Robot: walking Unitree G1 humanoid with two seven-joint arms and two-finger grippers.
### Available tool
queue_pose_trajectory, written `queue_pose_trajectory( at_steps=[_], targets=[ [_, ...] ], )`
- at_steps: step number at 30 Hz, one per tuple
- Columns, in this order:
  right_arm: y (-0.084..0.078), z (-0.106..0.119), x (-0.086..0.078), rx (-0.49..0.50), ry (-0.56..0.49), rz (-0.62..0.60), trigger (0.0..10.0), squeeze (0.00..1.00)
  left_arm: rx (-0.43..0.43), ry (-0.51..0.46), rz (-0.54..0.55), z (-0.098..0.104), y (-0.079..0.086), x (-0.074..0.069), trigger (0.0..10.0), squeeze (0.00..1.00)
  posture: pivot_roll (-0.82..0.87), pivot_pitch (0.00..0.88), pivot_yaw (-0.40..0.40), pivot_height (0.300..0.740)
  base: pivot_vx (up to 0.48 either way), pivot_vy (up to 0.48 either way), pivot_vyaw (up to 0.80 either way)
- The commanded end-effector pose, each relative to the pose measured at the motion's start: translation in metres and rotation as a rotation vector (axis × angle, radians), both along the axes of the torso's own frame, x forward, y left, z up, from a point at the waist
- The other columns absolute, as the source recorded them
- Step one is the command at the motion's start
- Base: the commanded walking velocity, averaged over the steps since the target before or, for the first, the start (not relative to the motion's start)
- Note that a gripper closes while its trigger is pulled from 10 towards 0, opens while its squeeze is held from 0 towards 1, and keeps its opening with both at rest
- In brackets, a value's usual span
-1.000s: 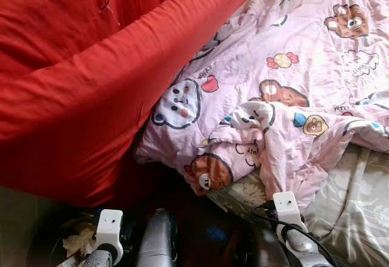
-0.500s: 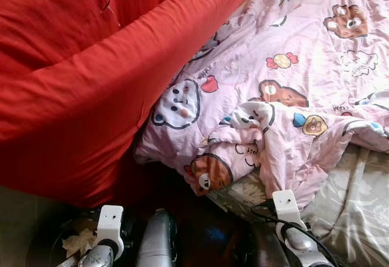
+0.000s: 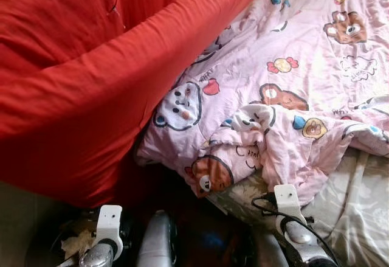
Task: Clean up the room
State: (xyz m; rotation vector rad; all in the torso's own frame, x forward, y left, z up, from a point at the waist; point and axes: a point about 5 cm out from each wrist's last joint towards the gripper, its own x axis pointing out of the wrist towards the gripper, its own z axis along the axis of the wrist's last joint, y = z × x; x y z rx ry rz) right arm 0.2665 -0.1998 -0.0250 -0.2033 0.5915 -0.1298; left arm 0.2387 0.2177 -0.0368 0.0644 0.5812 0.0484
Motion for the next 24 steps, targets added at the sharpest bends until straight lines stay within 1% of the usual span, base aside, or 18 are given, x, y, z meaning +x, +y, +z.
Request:
queue_pose_trajectory(
  at_steps=[1, 2, 3, 4, 5, 7, 9, 11, 13, 15, 17, 24],
  targets=[
    [-0.001, -0.004, -0.005, 0.018, 0.001, -0.034, 0.0, 0.00, -0.001, 0.070, 0.026, -0.010, 0.003, -0.013, 10.0, 0.00, 0.02, 0.144, 0.047, 0.636, 0.000, 0.000, 0.00],
    [-0.001, 0.000, -0.002, 0.047, -0.028, -0.035, 0.0, 0.00, -0.002, 0.071, 0.027, -0.010, 0.002, -0.011, 10.0, 0.00, 0.02, 0.132, 0.046, 0.636, 0.000, 0.000, 0.00],
    [0.000, 0.006, 0.004, 0.073, -0.085, -0.043, 0.0, 0.00, -0.003, 0.072, 0.029, -0.010, 0.001, -0.010, 10.0, 0.00, 0.01, 0.129, 0.045, 0.636, 0.000, 0.000, 0.00],
    [0.000, 0.009, 0.006, 0.077, -0.107, -0.047, 0.0, 0.00, -0.003, 0.073, 0.029, -0.009, 0.001, -0.010, 10.0, 0.00, 0.00, 0.127, 0.044, 0.636, 0.000, 0.000, 0.00],
    [0.000, 0.015, 0.010, 0.096, -0.168, -0.051, 10.0, 0.00, -0.004, 0.076, 0.031, -0.010, 0.001, -0.010, 10.0, 0.00, 0.00, 0.123, 0.043, 0.636, 0.000, 0.000, 0.00],
    [0.000, 0.019, 0.012, 0.113, -0.201, -0.060, 10.0, 0.00, -0.004, 0.080, 0.033, -0.010, 0.001, -0.010, 10.0, 0.00, -0.01, 0.117, 0.043, 0.636, 0.000, 0.000, 0.00],
    [0.000, 0.022, 0.013, 0.160, -0.238, -0.082, 10.0, 0.00, -0.004, 0.102, 0.033, -0.013, 0.001, -0.014, 10.0, 0.00, -0.02, 0.114, 0.043, 0.636, 0.000, 0.000, 0.00],
    [0.001, 0.023, 0.014, 0.170, -0.248, -0.077, 10.0, 0.00, -0.005, 0.110, 0.032, -0.014, 0.000, -0.015, 10.0, 0.00, -0.02, 0.110, 0.043, 0.636, 0.000, 0.000, 0.00],
    [0.005, 0.028, 0.016, 0.210, -0.299, -0.055, 10.0, 0.00, -0.006, 0.122, 0.031, -0.016, -0.001, -0.017, 10.0, 0.00, -0.03, 0.106, 0.043, 0.636, 0.000, 0.000, 0.00],
    [0.005, 0.030, 0.017, 0.218, -0.323, -0.055, 10.0, 0.00, -0.007, 0.125, 0.031, -0.016, -0.001, -0.017, 10.0, 0.00, -0.03, 0.104, 0.044, 0.651, 0.000, 0.000, 0.00],
    [0.004, 0.031, 0.017, 0.219, -0.323, -0.057, 10.0, 0.00, -0.006, 0.130, 0.031, -0.017, -0.001, -0.018, 10.0, 0.00, -0.03, 0.104, 0.044, 0.661, 0.000, 0.000, 0.00],
    [0.006, 0.034, 0.022, 0.231, -0.329, -0.060, 10.0, 0.00, -0.003, 0.143, 0.037, -0.018, 0.001, -0.020, 10.0, 0.00, -0.02, 0.104, 0.045, 0.716, 0.000, 0.000, 0.00]
  ],
)
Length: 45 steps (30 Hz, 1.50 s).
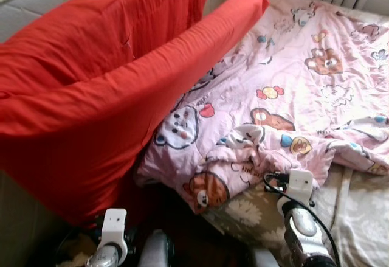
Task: Clean up the room
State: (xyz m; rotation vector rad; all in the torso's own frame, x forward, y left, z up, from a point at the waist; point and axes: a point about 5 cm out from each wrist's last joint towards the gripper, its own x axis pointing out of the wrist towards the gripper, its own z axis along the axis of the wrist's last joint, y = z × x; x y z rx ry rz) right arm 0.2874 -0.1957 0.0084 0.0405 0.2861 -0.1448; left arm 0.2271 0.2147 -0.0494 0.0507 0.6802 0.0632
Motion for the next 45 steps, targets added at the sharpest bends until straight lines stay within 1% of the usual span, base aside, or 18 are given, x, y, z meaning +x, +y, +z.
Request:
queue_pose_trajectory(
  at_steps=[1, 5, 10, 18, 21, 30, 35, 38, 40, 45],
  targets=[
    [0.002, 0.001, 0.001, 0.020, -0.007, -0.007, 10.0, 0.00, 0.008, 0.046, 0.015, -0.006, 0.005, -0.009, 10.0, 0.00, -0.02, 0.105, 0.046, 0.721, 0.000, 0.000, 0.00],
    [0.003, -0.001, 0.000, 0.024, 0.002, -0.009, 10.0, 0.00, 0.007, 0.055, 0.016, -0.007, 0.005, -0.011, 10.0, 0.00, -0.02, 0.105, 0.047, 0.740, 0.000, 0.000, 0.00],
    [0.003, -0.003, -0.002, 0.021, 0.011, -0.009, 10.0, 0.00, 0.006, 0.062, 0.017, -0.008, 0.005, -0.012, 10.0, 0.00, -0.03, 0.109, 0.047, 0.740, 0.000, 0.000, 0.00],
    [-0.002, -0.001, -0.001, 0.010, 0.000, -0.011, 10.0, 0.00, -0.005, 0.076, 0.028, -0.011, 0.005, -0.016, 10.0, 0.00, -0.03, 0.120, 0.037, 0.740, 0.000, 0.000, 0.00],
    [-0.009, 0.003, 0.001, -0.001, -0.009, -0.041, 10.0, 0.00, -0.022, 0.078, 0.043, -0.012, 0.004, -0.018, 10.0, 0.00, -0.03, 0.131, 0.031, 0.740, 0.000, 0.000, 0.00],
    [-0.009, 0.004, 0.002, 0.006, -0.008, -0.059, 10.0, 0.00, -0.016, 0.109, 0.040, -0.016, 0.005, -0.025, 10.0, 0.00, -0.03, 0.138, 0.038, 0.740, 0.000, 0.000, 0.00],
    [-0.008, 0.002, 0.002, 0.012, -0.004, -0.063, 10.0, 0.00, -0.014, 0.116, 0.037, -0.017, 0.005, -0.026, 10.0, 0.00, -0.03, 0.141, 0.043, 0.740, 0.000, 0.000, 0.00],
    [-0.007, 0.001, 0.001, 0.014, 0.001, -0.062, 10.0, 0.00, 0.003, 0.115, 0.016, -0.016, 0.005, -0.025, 10.0, 0.00, -0.03, 0.140, 0.047, 0.740, 0.000, 0.000, 0.00],
    [-0.006, 0.000, 0.000, 0.015, 0.003, -0.064, 10.0, 0.00, 0.010, 0.112, -0.001, -0.016, 0.003, -0.024, 10.0, 0.00, -0.02, 0.135, 0.050, 0.740, 0.000, -0.414, 0.00],
    [-0.005, 0.000, 0.000, 0.017, 0.005, -0.062, 10.0, 0.00, 0.009, 0.112, -0.001, -0.016, 0.003, -0.024, 10.0, 0.00, -0.02, 0.130, 0.052, 0.740, 0.000, -0.480, 0.00]
  ],
)
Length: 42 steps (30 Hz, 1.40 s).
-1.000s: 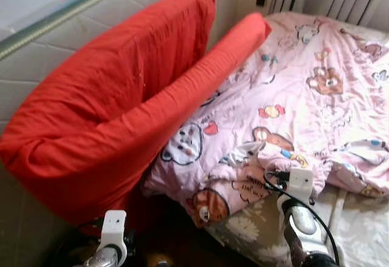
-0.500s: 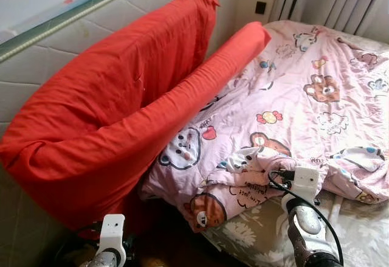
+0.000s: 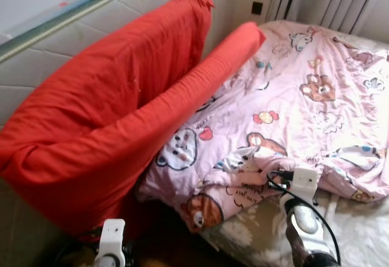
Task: Clean up the room
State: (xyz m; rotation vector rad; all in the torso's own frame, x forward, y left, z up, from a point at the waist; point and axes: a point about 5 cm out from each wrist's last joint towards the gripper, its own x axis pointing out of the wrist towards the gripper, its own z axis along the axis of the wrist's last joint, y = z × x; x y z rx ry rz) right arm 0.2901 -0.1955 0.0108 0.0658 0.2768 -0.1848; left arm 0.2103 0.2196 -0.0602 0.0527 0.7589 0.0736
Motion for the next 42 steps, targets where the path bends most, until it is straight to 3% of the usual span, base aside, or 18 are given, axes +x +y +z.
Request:
queue_pose_trajectory(
  at_steps=[1, 10, 42],
  targets=[
    [-0.005, -0.002, -0.002, -0.001, 0.016, -0.018, 10.0, 0.00, 0.006, 0.033, -0.014, -0.005, -0.002, -0.008, 10.0, 0.00, -0.02, 0.130, 0.052, 0.740, 0.000, -0.480, 0.00],
    [-0.002, -0.003, -0.002, -0.001, 0.021, -0.005, 10.0, 0.00, 0.009, 0.042, -0.018, -0.006, 0.002, -0.010, 10.0, 0.00, -0.02, 0.121, 0.050, 0.740, 0.000, -0.458, 0.00],
    [0.022, -0.016, -0.009, 0.030, 0.085, 0.135, 10.0, 0.00, -0.010, 0.069, -0.018, -0.011, -0.003, -0.019, 10.0, 0.00, -0.02, 0.130, 0.043, 0.740, 0.000, 0.000, 0.00]
  ],
)
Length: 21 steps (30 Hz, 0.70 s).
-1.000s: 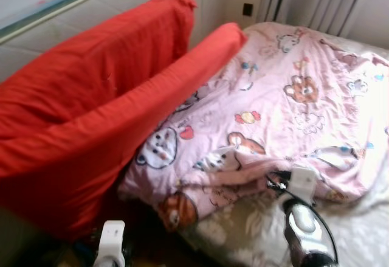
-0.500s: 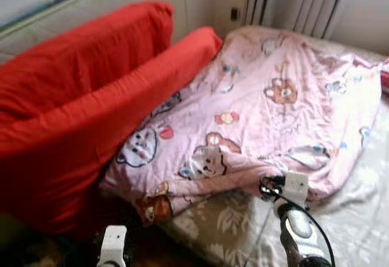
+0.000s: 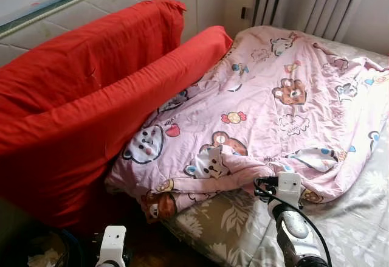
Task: Clean up the room
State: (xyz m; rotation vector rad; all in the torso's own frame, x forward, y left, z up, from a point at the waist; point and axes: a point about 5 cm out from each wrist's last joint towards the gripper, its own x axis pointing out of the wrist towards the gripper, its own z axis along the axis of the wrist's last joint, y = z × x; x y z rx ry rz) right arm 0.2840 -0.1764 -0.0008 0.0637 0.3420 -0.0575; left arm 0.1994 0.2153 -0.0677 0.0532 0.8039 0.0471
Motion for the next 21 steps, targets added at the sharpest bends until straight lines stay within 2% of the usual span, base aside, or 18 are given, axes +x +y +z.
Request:
queue_pose_trajectory(
  at_steps=[1, 21],
  targets=[
    [0.0032, -0.0043, -0.0031, 0.008, 0.025, 0.010, 10.0, 0.00, 0.000, 0.023, 0.002, -0.0039, 0.0017, -0.0080, 10.0, 0.00, -0.02, 0.130, 0.043, 0.740, 0.000, 0.000, 0.00],
    [0.0018, -0.0048, -0.0034, 0.003, 0.029, -0.005, 10.0, 0.00, 0.005, 0.039, -0.015, -0.0049, 0.0024, -0.0097, 10.0, 0.00, -0.02, 0.132, 0.047, 0.740, 0.000, 0.000, 0.00]
  ],
)
